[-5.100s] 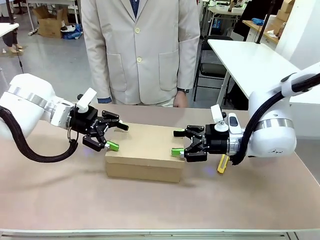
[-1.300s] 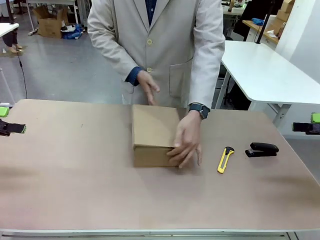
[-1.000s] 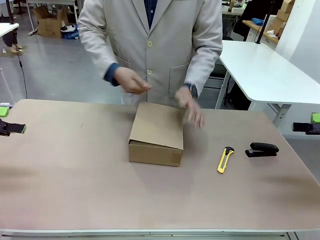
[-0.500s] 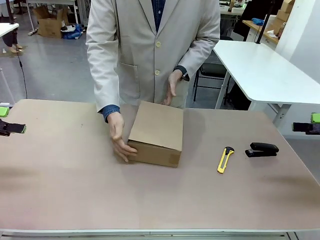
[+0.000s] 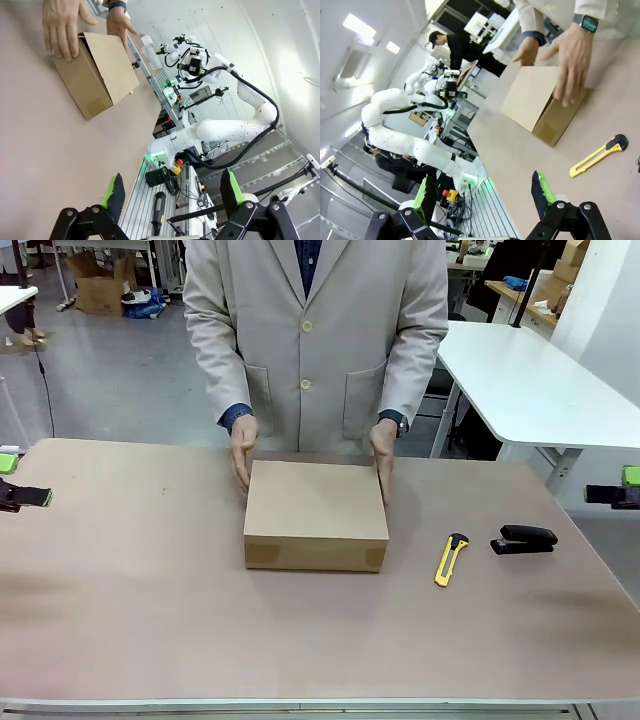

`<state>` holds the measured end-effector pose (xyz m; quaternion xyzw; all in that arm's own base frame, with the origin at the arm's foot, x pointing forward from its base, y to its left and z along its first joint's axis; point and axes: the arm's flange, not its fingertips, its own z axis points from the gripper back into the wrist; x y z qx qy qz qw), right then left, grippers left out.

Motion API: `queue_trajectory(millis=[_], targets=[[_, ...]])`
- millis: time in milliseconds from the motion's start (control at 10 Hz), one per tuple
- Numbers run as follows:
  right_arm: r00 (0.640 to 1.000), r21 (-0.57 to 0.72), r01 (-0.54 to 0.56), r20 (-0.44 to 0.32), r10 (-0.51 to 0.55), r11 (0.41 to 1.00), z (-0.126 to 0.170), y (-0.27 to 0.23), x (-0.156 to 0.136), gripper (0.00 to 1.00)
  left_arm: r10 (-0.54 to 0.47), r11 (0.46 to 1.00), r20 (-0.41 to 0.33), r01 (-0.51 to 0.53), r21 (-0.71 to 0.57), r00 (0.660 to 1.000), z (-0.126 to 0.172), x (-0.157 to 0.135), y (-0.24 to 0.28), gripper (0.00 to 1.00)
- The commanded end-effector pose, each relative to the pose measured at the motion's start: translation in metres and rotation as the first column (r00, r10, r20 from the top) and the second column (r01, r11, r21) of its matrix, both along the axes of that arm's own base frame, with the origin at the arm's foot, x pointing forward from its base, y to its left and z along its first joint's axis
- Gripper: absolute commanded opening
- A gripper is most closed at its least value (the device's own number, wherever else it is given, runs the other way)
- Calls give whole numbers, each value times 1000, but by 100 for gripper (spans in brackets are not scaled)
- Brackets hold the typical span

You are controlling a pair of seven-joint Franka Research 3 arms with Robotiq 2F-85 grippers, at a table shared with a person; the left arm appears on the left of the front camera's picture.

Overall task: Pack the item into the box.
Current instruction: Close the Mailer Box.

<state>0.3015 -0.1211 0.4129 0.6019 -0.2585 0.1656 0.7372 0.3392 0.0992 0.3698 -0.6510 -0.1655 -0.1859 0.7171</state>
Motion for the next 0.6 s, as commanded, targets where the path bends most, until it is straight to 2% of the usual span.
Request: queue_trajectory(millis=[0,500], targets=[[1000,-3,-10,-1,10,1000,1,1,-2,100,5,1000,6,-5,-1,1000,1,-2,-1,100],[1000,-3,-10,-1,10,1000,1,1,-2,100,5,1000,6,-5,-1,1000,1,-2,-1,100]])
